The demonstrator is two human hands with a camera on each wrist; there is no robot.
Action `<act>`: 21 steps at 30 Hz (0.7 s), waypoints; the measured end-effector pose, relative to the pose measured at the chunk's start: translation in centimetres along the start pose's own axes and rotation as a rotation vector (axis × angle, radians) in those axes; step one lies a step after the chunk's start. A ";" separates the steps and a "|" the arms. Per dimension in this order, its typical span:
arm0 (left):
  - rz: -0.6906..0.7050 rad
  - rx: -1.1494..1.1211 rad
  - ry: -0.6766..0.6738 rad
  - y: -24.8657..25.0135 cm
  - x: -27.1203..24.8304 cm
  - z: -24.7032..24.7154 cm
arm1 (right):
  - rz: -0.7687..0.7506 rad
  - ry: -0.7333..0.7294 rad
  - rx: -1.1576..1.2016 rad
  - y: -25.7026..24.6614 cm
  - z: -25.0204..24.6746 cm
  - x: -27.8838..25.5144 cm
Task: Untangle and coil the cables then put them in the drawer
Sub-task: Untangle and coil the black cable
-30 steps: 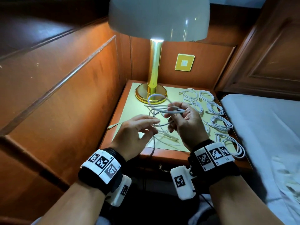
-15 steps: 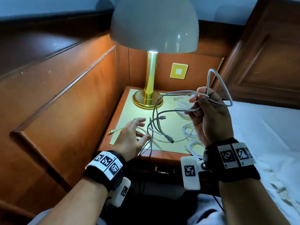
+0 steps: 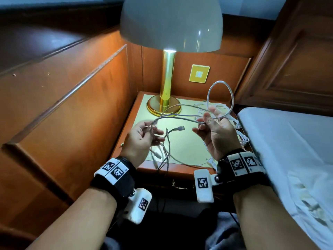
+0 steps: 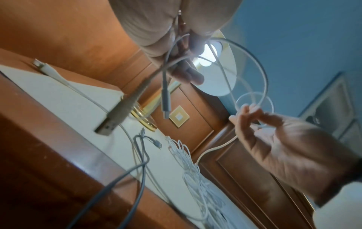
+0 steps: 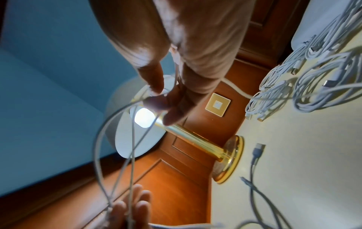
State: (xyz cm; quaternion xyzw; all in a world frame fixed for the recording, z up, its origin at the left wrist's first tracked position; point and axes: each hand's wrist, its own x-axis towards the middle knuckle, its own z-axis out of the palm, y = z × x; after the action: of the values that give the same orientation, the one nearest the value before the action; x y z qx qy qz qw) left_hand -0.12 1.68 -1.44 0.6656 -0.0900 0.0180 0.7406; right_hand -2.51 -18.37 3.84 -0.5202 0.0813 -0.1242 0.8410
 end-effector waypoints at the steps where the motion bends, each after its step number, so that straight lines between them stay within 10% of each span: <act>1: 0.027 -0.002 0.033 0.0 0.3 -0.4 | 0.026 -0.001 -0.015 0.5 -0.1 0.3; 14: 0.016 -0.080 0.252 0.2 2.0 -2.8 | 0.099 -0.063 -0.891 4.0 -1.6 1.5; 21: -0.048 -0.117 0.254 0.7 1.9 -2.5 | 0.206 -0.520 -1.426 8.4 0.3 -0.5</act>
State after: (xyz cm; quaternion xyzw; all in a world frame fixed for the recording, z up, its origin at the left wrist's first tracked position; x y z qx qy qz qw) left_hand 1.92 4.03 -0.65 0.6158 0.0197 0.0792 0.7837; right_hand -1.90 -14.32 -3.51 -0.9393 -0.0106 0.1638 0.3013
